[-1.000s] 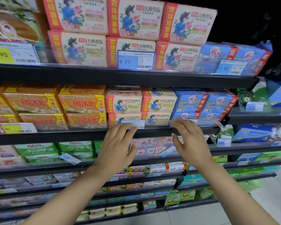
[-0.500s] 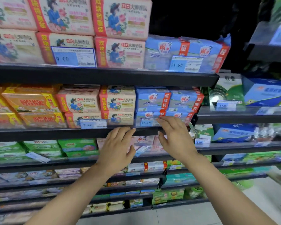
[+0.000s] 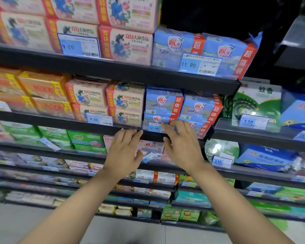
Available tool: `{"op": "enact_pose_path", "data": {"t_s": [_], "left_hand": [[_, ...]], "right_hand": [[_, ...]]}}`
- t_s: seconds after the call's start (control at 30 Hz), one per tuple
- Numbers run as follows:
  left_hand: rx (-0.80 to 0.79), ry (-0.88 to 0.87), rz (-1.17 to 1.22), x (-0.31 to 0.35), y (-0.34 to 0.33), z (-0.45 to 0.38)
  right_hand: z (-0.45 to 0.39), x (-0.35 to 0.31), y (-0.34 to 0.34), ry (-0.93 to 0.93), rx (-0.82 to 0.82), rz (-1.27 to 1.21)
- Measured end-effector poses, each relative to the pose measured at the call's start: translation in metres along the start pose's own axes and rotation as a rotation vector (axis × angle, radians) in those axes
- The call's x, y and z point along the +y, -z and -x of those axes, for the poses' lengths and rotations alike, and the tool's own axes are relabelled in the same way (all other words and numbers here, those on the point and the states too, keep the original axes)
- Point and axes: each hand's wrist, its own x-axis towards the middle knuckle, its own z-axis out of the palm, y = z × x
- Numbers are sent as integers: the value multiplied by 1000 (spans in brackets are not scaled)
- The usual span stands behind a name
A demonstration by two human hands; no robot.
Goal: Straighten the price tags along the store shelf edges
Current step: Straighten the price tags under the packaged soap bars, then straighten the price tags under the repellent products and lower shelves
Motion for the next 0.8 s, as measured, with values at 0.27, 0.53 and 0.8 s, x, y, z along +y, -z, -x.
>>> {"op": "enact_pose_path", "data": {"t_s": [0.27, 0.53, 0.8], "left_hand": [[-61, -82, 12, -1, 19, 0], [-9, -295, 111, 46, 40, -16], [-2, -437, 217, 130, 47, -47]], "right_hand": [[26, 8, 16, -66, -14, -18], [78, 36, 63, -263, 16, 61], [128, 81, 112, -400, 66, 155]]}}
